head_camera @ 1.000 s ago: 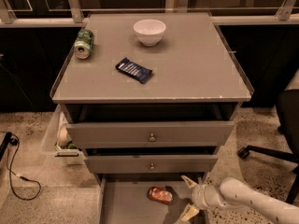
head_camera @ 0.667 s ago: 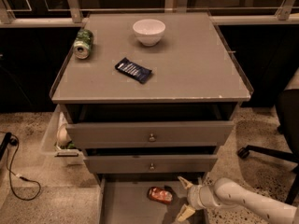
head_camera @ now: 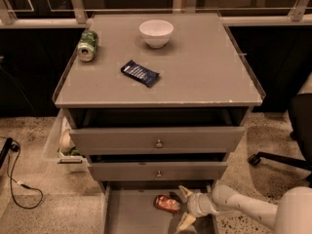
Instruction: Pick coke can from bottom drawer and place on counter
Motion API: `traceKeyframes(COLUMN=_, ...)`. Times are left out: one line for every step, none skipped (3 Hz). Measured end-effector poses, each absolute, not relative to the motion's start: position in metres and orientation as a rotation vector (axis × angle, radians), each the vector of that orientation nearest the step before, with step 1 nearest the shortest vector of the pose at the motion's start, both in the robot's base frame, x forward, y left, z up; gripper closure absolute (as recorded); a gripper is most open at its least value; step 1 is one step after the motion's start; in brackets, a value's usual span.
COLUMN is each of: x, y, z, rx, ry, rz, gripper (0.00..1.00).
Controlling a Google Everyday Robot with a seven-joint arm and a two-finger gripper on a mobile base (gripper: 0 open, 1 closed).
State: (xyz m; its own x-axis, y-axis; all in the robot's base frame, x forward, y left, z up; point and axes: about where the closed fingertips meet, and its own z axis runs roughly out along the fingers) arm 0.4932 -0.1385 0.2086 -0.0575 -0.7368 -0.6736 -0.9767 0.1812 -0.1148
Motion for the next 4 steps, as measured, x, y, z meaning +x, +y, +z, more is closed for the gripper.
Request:
traceKeyframes(x=0.505, y=-0.129, z=0.187, rx=-1.616, ry=1.838, rz=0.518, gripper=0.0)
traceKeyframes(x=0.514, y=-0.122, z=0.17, rx=-1.607, ry=1.843, rz=0.534, gripper=0.0)
traceKeyframes(x=0.52, y=-0.115, z=0.151, rx=-1.584, ry=1.861, rz=0.55, gripper=0.0)
traceKeyframes(x=0.526, y=-0.111, z=0.14, rx=-1.543, ry=1.876, rz=0.56, gripper=0.0)
